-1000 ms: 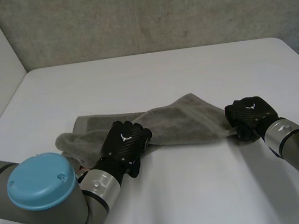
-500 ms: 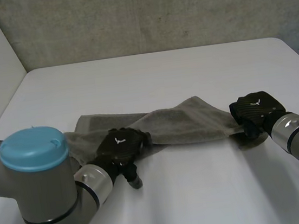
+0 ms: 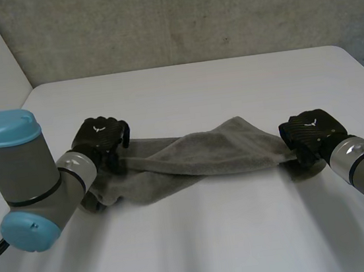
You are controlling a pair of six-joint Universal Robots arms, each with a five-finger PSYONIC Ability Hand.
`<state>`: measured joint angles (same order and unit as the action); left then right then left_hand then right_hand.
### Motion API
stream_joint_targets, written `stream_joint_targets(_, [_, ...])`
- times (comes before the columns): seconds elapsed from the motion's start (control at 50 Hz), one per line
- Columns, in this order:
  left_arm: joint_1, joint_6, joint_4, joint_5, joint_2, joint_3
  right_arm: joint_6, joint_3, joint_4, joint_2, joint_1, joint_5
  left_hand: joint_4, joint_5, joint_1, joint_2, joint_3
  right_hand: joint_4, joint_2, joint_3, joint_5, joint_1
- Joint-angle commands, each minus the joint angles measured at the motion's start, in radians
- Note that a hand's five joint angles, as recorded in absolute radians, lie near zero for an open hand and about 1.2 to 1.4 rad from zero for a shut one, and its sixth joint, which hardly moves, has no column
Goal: Fold the towel.
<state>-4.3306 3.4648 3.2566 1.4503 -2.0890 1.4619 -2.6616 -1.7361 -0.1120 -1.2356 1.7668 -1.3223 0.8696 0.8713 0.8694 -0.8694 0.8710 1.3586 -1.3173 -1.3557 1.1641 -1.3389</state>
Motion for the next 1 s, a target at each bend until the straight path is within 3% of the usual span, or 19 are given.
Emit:
stream_joint_targets(0.02, [-0.02, 0.077, 0.0, 0.012, -0.088, -0.051, 0.002, 0.0, 0.0, 0.002, 0.002, 0.0, -0.116, -0.292, -0.116, 0.116, -0.117, 0.038, -0.079, -0.041, 0.058, -0.057])
stream_joint_targets(0.26, [-0.032, 0.089, 0.011, 0.044, -0.158, -0.127, 0.002, 0.01, -0.003, 0.004, 0.005, 0.005, 0.01, -0.166, 0.01, -0.01, 0.009, 0.038, -0.079, -0.041, 0.058, -0.057])
stream_joint_targets(0.3, [-0.032, 0.094, 0.011, 0.045, -0.168, -0.14, 0.0, 0.026, -0.02, 0.011, 0.002, 0.014, 0.11, -0.066, 0.11, -0.11, 0.109, 0.038, -0.079, -0.041, 0.058, -0.057])
stream_joint_targets(0.32, [-0.032, 0.102, 0.012, 0.047, -0.178, -0.158, 0.0, 0.026, -0.02, 0.011, 0.002, 0.014, 0.285, 0.108, 0.285, -0.285, 0.283, 0.038, -0.079, -0.041, 0.058, -0.057])
stream_joint_targets(0.34, [-0.032, 0.102, 0.012, 0.047, -0.178, -0.158, 0.002, 0.041, -0.034, 0.016, 0.002, 0.015, 0.286, 0.11, 0.287, -0.286, 0.285, 0.038, -0.079, -0.041, 0.058, -0.057])
stream_joint_targets(0.38, [-0.032, 0.129, 0.008, 0.048, -0.201, -0.204, 0.002, 0.059, -0.049, 0.022, 0.005, 0.015, 0.525, 0.349, 0.526, -0.526, 0.524, 0.038, -0.079, -0.041, 0.058, -0.057])
stream_joint_targets(0.48, [-0.031, 0.157, 0.006, 0.058, -0.218, -0.296, -0.004, 0.13, -0.118, 0.03, 0.011, 0.012, 0.527, 0.35, 0.527, -0.527, 0.525, 0.038, -0.079, -0.041, 0.058, -0.057])
stream_joint_targets(0.58, [-0.029, 0.137, 0.023, 0.105, -0.189, -0.408, -0.018, 0.185, -0.321, 0.027, 0.039, -0.006, 0.527, 0.35, 0.527, -0.527, 0.525, 0.038, -0.079, -0.041, 0.058, -0.057])
stream_joint_targets(0.62, [-0.03, 0.078, 0.084, 0.157, -0.117, -0.468, -0.07, 0.185, -0.511, 0.004, 0.068, -0.035, 0.527, 0.35, 0.527, -0.527, 0.525, 0.038, -0.079, -0.041, 0.058, -0.057])
stream_joint_targets(0.68, [-0.032, -0.02, 0.187, 0.194, -0.028, -0.456, -0.139, 0.178, -0.651, -0.053, 0.077, -0.073, 0.527, 0.35, 0.527, -0.527, 0.525, 0.038, -0.079, -0.041, 0.058, -0.057])
stream_joint_targets(0.74, [-0.032, -0.059, 0.23, 0.196, 0.017, -0.428, -0.161, 0.178, -0.653, -0.078, 0.079, -0.077, 0.527, 0.35, 0.527, -0.527, 0.525, 0.038, -0.079, -0.041, 0.058, -0.057])
stream_joint_targets(0.78, [-0.03, -0.095, 0.282, 0.171, 0.091, -0.346, -0.175, 0.194, -0.541, -0.09, 0.077, -0.069, 0.527, 0.35, 0.527, -0.527, 0.525, 0.038, -0.079, -0.041, 0.058, -0.057])
stream_joint_targets(0.9, [-0.018, -0.101, 0.272, 0.107, 0.156, -0.186, -0.164, 0.24, -0.242, -0.081, 0.075, -0.012, 0.527, 0.35, 0.527, -0.527, 0.525, 0.038, -0.079, -0.041, 0.058, -0.057])
stream_joint_targets(1.0, [-0.027, -0.082, 0.177, 0.067, 0.182, 0.044, 0.006, 0.216, 0.05, -0.07, 0.065, 0.106, 0.527, 0.35, 0.527, -0.527, 0.525, 0.038, -0.079, -0.041, 0.058, -0.057])
